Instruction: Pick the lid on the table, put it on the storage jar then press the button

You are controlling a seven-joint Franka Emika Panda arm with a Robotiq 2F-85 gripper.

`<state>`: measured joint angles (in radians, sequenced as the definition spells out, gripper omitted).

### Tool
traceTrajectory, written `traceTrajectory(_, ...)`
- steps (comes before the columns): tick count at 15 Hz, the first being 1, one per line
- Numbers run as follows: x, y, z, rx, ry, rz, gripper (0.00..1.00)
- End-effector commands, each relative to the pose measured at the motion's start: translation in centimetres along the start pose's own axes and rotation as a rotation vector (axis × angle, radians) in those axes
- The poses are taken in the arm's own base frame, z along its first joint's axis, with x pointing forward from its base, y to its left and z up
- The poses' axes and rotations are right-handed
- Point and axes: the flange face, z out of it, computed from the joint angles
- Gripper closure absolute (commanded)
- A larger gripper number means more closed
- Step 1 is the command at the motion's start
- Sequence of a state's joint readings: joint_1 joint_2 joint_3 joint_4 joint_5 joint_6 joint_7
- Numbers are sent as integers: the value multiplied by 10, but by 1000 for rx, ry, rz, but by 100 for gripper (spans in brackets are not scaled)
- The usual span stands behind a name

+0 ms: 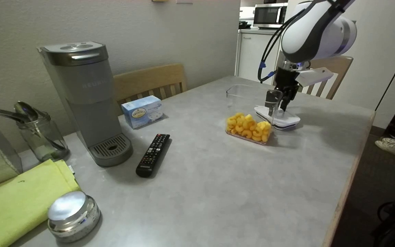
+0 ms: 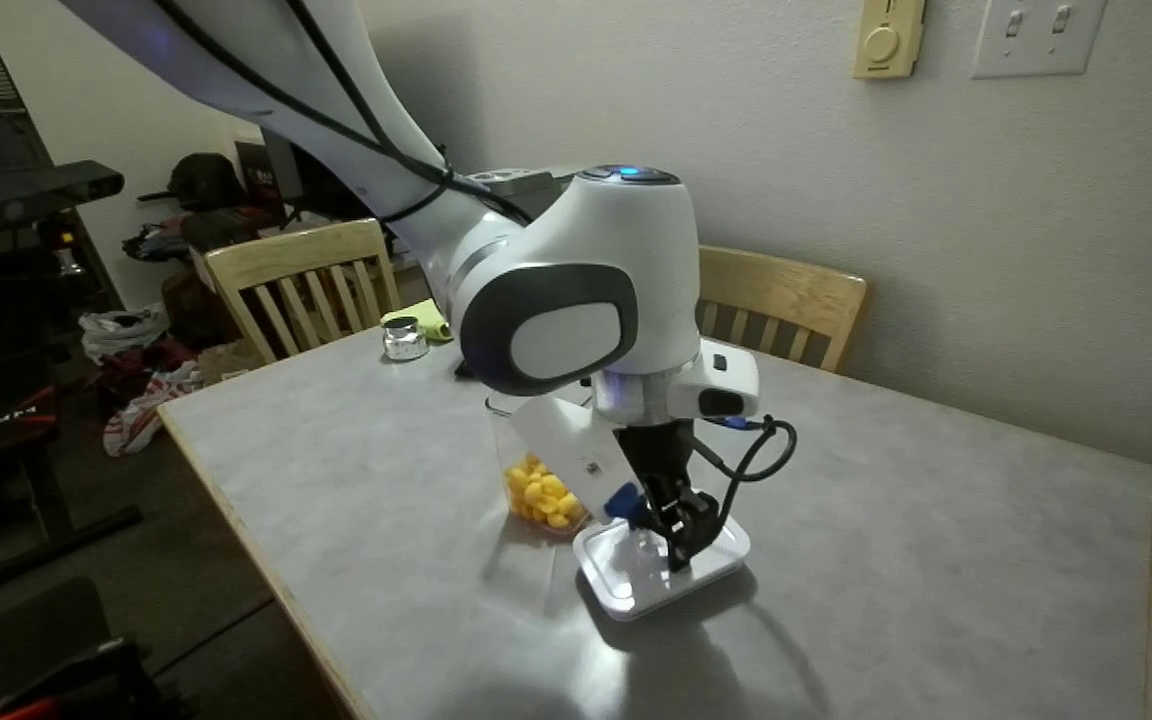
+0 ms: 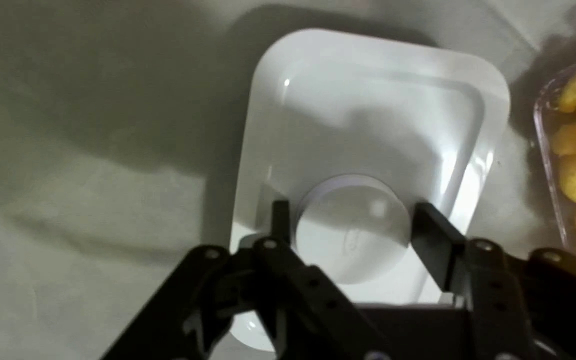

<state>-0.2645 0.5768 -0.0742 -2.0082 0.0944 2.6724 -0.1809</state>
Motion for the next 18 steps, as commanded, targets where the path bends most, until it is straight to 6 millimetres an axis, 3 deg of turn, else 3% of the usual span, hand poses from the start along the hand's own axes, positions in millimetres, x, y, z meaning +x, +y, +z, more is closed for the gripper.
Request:
traceTrajectory(1,0,5,5,-5,-1,-6,66)
traceTrajectory(2,0,5,5,-6,-2,-6,71)
traceTrajectory(8,1,6,-3,-13,4,4,71)
traceTrajectory(12,0,7,-23,-13,-10,25,71)
traceTrajectory(18,5,2,-70,9,1,-28,71)
